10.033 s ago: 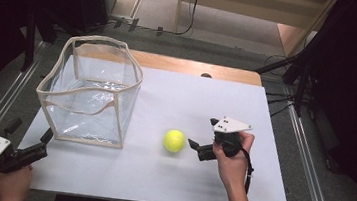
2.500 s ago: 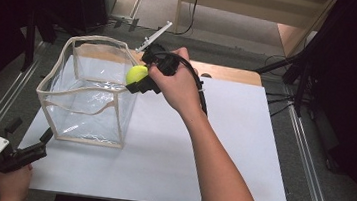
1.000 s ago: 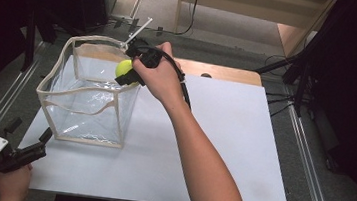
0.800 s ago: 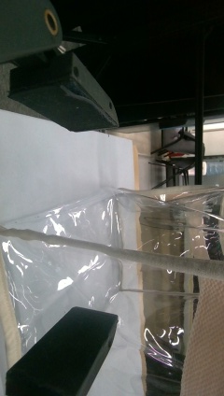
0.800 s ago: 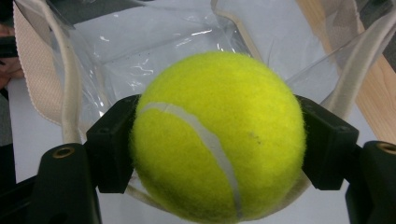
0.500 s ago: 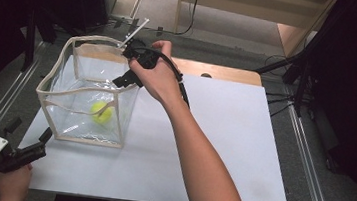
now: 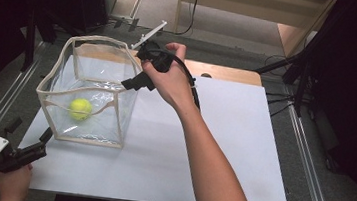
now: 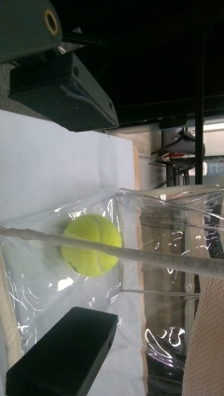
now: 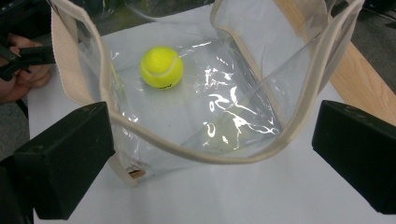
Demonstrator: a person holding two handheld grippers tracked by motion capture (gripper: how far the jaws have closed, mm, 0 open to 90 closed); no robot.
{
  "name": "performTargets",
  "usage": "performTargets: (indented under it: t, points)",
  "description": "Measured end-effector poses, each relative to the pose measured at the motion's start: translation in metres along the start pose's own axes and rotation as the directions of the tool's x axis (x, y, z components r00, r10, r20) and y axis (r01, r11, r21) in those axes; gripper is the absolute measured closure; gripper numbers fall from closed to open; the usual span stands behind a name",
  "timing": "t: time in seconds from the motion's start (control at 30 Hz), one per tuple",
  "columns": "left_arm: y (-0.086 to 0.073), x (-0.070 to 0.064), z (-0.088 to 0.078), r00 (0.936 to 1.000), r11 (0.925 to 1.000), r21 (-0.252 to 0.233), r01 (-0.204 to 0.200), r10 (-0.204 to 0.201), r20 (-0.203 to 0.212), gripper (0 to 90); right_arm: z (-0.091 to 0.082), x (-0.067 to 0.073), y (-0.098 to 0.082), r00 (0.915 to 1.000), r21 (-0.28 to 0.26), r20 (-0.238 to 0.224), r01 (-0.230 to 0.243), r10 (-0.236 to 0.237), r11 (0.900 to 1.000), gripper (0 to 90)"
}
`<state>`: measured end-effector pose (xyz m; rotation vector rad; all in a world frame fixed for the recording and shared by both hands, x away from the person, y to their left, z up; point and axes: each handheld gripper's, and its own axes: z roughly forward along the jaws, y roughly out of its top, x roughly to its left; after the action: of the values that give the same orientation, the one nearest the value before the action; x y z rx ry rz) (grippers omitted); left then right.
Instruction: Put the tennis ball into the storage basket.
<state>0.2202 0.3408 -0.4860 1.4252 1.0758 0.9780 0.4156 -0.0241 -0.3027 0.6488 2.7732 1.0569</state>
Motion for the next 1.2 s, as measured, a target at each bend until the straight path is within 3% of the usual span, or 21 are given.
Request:
performTargets:
  t: [0.27,0.6,1.2]
  points:
    - [0.000,0.000,0.000,1.0000,1.0000,0.002,-0.006,0.006,0.002,6.9,-0.002,0.003,-0.016,0.9997,-0.005,0.010,-0.021,0.021,1.000,0.0]
    - [0.000,0.000,0.000,1.0000,1.0000,0.004,-0.009,0.009,0.001,6.9,0.006,0.011,-0.035,0.9993,0.010,0.035,-0.011,0.010,1.000,0.0]
    - [0.000,0.000,0.000,1.0000,1.0000,0.003,-0.005,0.005,0.000,6.9,0.021,0.023,-0.069,0.9994,-0.013,0.032,-0.014,0.014,1.000,0.0]
